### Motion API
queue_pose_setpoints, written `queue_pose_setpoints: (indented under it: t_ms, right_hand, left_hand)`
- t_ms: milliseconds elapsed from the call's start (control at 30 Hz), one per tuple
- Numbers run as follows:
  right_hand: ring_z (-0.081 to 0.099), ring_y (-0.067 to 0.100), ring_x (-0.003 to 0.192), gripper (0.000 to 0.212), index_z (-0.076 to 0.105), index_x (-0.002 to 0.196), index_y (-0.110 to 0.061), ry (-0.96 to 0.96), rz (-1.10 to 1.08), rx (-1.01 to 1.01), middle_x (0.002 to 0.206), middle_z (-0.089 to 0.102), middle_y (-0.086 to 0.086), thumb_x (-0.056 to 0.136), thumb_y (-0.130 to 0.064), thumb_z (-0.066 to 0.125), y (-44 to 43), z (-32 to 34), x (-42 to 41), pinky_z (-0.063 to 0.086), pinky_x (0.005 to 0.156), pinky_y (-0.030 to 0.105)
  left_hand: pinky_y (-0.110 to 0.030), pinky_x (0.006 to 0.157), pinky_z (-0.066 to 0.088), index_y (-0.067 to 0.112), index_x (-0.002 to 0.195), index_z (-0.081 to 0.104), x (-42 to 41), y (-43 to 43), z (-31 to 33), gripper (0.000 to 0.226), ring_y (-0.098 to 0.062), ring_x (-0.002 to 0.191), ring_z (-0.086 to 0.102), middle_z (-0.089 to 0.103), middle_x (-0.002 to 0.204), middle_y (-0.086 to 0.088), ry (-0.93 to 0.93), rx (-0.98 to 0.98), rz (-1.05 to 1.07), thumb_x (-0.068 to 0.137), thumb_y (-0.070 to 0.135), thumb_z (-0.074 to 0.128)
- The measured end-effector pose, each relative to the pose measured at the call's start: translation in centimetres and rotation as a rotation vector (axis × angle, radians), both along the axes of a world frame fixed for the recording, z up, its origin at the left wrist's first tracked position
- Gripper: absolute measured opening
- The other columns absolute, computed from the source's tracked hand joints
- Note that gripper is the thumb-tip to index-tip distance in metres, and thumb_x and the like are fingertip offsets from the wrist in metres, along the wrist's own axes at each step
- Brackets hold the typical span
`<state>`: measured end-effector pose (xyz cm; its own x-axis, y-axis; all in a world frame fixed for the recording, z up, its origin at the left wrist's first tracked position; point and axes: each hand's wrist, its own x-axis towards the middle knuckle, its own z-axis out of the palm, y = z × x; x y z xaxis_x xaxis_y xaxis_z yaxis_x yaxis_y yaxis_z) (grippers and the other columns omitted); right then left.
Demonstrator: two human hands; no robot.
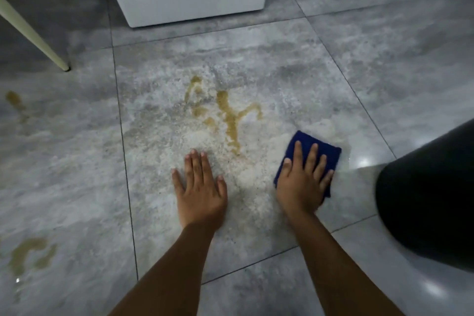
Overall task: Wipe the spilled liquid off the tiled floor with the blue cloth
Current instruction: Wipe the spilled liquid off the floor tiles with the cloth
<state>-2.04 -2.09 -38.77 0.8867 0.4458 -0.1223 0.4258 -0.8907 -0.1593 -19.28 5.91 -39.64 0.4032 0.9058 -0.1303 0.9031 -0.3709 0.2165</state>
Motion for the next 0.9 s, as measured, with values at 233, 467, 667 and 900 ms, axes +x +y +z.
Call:
queue_pose_setpoints:
  t_ms: [233,467,667,900]
  right_hand:
    - [0.003,0.029,0.148,0.054,0.012,0.152,-0.034,0.032,0.098,0.025,0.162,0.003,0.003,0.101,-0.046,0.021,3.6,0.5,8.8,-0.001,0.118,0.05]
    - [0.007,0.031,0.147,0.054,0.015,0.152,-0.033,0.0,0.091,0.068,0.161,0.009,0.004,0.1,-0.042,0.028,1.0,0.3,-4.4,-0.005,0.115,0.051]
    - [-0.004,0.025,0.148,0.054,0.002,0.151,-0.038,0.064,0.368,-0.036,0.162,-0.003,-0.002,0.1,-0.047,0.016,5.2,0.5,0.6,-0.002,0.118,0.048]
    - [0.024,0.036,0.143,0.053,0.03,0.149,-0.029,-0.011,0.373,0.103,0.157,0.026,0.008,0.098,-0.043,0.026,3.0,0.2,-7.6,0.012,0.114,0.056]
  left_hand:
    - [-0.043,0.116,-0.018,0.016,0.15,-0.012,-0.3,0.1,-0.5,0.065,-0.013,0.145,-0.022,-0.019,0.157,-0.002,-0.019,0.031,0.002,0.095,0.047,0.003]
    - [-0.044,0.115,-0.019,0.017,0.147,-0.016,-0.1,0.4,0.8,0.062,-0.013,0.144,-0.022,-0.016,0.16,-0.003,-0.021,-0.034,-0.011,0.095,0.045,0.004]
    - [-0.036,0.118,-0.013,0.018,0.154,0.007,-3.6,5.7,2.3,0.061,-0.01,0.148,-0.003,0.006,0.162,0.001,-0.085,-0.018,0.054,0.098,0.041,0.012]
    - [-0.05,0.118,-0.01,0.012,0.152,-0.008,-4.9,7.6,1.7,0.064,-0.015,0.147,-0.016,-0.013,0.161,-0.004,0.023,-0.04,0.217,0.099,0.042,0.012]
